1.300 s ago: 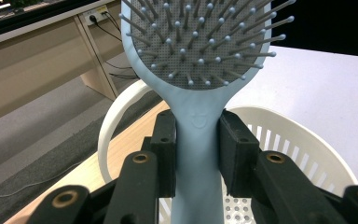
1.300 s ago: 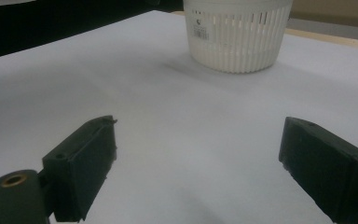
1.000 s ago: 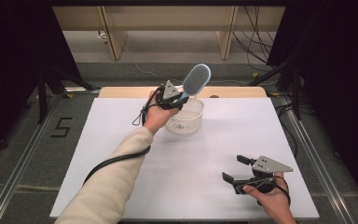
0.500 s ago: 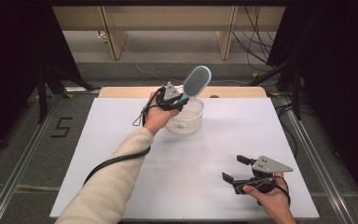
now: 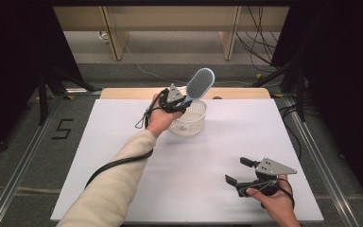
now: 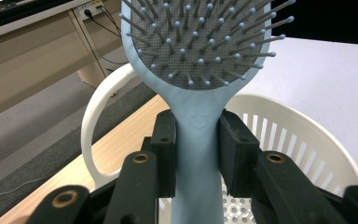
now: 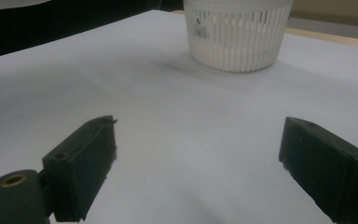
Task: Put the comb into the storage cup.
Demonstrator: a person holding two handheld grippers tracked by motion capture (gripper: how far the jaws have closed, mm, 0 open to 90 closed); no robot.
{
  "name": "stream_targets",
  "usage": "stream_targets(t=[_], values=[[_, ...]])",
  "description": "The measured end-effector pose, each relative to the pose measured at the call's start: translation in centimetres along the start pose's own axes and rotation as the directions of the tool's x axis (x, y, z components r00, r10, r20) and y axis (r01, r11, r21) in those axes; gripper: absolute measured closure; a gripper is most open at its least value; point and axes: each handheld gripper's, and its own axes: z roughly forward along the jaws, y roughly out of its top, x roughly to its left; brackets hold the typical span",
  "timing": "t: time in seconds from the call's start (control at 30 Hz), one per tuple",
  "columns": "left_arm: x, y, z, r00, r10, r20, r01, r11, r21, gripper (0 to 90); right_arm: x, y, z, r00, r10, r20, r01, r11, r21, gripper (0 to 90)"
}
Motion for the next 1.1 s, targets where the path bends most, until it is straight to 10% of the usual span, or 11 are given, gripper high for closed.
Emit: stream_targets(t=[1.1], values=[[-0.35, -0.34, 0.32, 0.9998, 0.017, 0.01, -0.017, 0.9998, 0.014, 69.4, 0.0, -0.01, 0.02, 1.0, 0.001, -0.003, -0.001, 1.0, 0.002, 11.8]])
